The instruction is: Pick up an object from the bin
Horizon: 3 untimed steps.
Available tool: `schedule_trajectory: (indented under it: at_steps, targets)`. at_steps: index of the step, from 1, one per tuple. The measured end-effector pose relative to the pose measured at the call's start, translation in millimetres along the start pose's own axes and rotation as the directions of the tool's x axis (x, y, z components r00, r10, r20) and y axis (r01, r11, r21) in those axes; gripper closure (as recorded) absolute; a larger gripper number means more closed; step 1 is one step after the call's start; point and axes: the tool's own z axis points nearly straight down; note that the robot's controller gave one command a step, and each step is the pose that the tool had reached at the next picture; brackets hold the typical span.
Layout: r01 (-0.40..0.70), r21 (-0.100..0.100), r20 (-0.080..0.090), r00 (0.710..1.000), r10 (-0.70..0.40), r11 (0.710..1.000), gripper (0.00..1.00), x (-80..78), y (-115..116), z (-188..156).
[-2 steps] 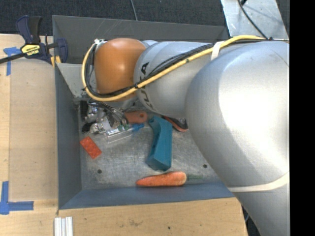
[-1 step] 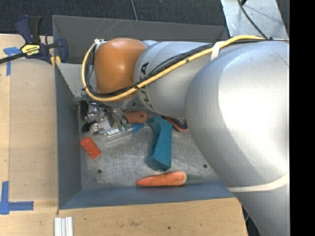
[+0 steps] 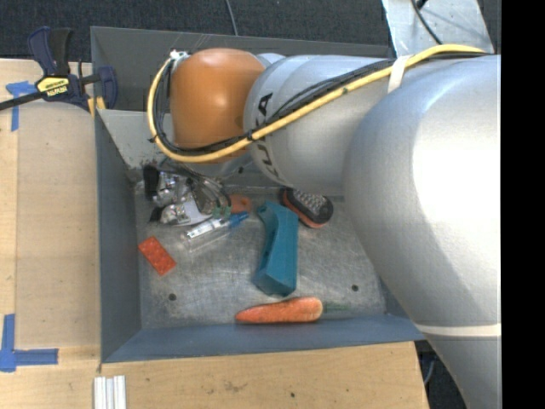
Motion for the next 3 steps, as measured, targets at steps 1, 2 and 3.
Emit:
schedule_trajectory:
  at_steps: [1, 2, 3]
  targets:
    - [0.000, -0.001, 0.011, 1.000, 0.000, 1.000, 1.00, -3.0, 0, -56]
    - [0.000, -0.001, 0.008, 1.000, 0.000, 1.000, 1.00, -4.3, 3, -38]
    - [-0.007, 0.000, -0.002, 1.000, 0.007, 1.000, 1.00, 2.8, -2, -79]
